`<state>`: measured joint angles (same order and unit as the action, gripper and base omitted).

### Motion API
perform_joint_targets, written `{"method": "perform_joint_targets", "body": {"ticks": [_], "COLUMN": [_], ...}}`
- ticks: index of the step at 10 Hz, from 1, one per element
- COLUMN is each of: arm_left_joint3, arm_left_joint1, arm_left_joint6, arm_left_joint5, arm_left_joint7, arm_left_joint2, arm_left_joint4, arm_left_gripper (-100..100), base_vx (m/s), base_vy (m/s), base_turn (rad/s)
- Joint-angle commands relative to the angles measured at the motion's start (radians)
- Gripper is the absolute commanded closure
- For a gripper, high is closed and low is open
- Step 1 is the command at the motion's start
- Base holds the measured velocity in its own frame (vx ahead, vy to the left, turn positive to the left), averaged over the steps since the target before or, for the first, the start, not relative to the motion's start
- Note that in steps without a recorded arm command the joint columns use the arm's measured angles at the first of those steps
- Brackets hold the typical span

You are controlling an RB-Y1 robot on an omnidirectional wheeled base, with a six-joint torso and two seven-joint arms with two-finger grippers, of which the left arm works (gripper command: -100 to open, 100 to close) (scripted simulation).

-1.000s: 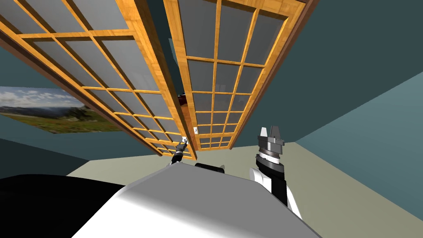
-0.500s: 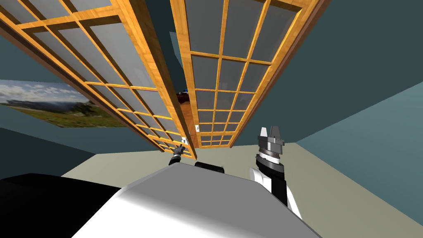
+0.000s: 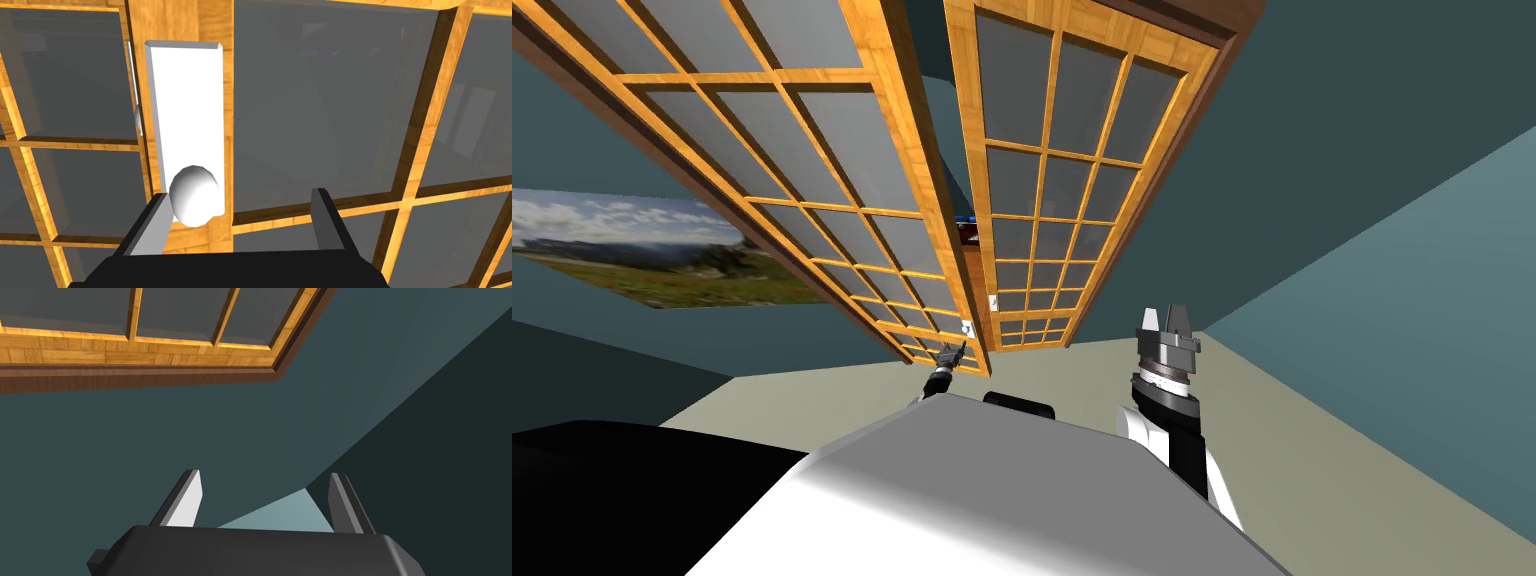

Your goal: Pull the door open

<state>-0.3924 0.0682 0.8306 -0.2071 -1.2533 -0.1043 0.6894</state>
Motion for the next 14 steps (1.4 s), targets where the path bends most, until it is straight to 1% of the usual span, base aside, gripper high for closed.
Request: {"method": "perform_joint_targets", "body": {"ticks": [1,2,3,4,6,7,8,9,14], "arm_left_joint3": [0.029,0.029,0.053,0.068,0.093,0.099,0.093,0.086,0.061], "arm_left_joint1": [-0.003,-0.003,-0.01,-0.013,-0.02,-0.022,-0.021,-0.02,-0.016], "arm_left_joint6": [0.005,0.005,0.019,0.027,0.041,0.044,0.041,0.049,0.067], "arm_left_joint5": [-0.023,-0.023,-0.042,-0.054,-0.074,-0.079,-0.075,-0.07,-0.054], "arm_left_joint7": [0.011,0.011,0.017,0.022,0.029,0.03,0.029,0.03,0.034], "arm_left_joint2": [-0.012,-0.012,-0.024,-0.031,-0.044,-0.047,-0.045,-0.05,-0.064], "arm_left_joint4": [0.029,0.029,0.04,0.047,0.058,0.061,0.057,0.051,0.033], "arm_left_gripper": [-100,-100,-100,-100,-100,-100,-100,-100,-100], "base_vx": [-0.215,-0.147,-0.144,-0.21,-0.217,-0.2,-0.081,0.081,0.206], "base_vy": [0.087,0.052,0.028,0.062,0.059,0.04,0.015,-0.011,0.003], "base_turn": [-0.112,-0.047,-0.091,-0.138,-0.098,-0.066,-0.012,-0.073,-0.071]}}
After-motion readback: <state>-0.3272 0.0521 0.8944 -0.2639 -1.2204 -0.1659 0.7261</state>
